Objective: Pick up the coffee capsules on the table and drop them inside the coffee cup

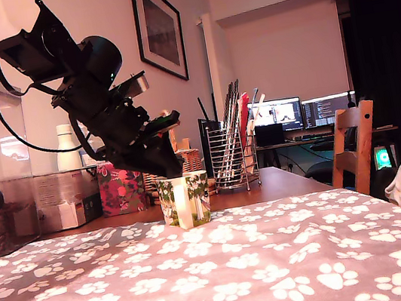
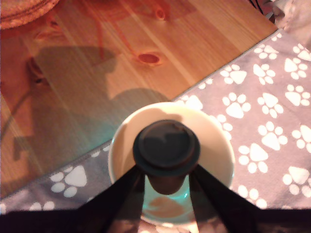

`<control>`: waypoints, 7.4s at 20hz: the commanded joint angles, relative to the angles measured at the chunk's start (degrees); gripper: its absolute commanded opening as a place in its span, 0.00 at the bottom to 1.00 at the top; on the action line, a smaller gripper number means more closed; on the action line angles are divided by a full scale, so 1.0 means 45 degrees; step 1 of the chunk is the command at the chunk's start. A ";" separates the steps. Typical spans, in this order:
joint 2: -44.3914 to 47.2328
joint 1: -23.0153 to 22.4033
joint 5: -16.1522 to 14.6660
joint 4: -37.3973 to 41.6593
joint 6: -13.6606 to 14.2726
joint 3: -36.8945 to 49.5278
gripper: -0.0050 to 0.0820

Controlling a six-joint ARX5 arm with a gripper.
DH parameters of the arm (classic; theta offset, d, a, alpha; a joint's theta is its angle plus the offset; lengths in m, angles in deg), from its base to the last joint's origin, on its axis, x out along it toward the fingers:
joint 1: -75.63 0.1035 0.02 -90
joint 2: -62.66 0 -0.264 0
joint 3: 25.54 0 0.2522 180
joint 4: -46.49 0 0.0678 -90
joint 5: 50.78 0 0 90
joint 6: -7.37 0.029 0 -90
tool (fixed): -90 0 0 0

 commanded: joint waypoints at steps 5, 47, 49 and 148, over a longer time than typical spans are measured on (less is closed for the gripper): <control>0.0296 -0.0015 -0.0078 0.0199 0.0058 -0.0097 0.57; -0.4813 0.0641 -0.1579 -0.0311 0.0865 0.2725 0.04; -0.5493 0.0894 -0.1579 0.0194 0.0865 0.3842 0.04; -1.3750 -0.1263 0.0408 0.4182 -0.0495 1.5854 0.74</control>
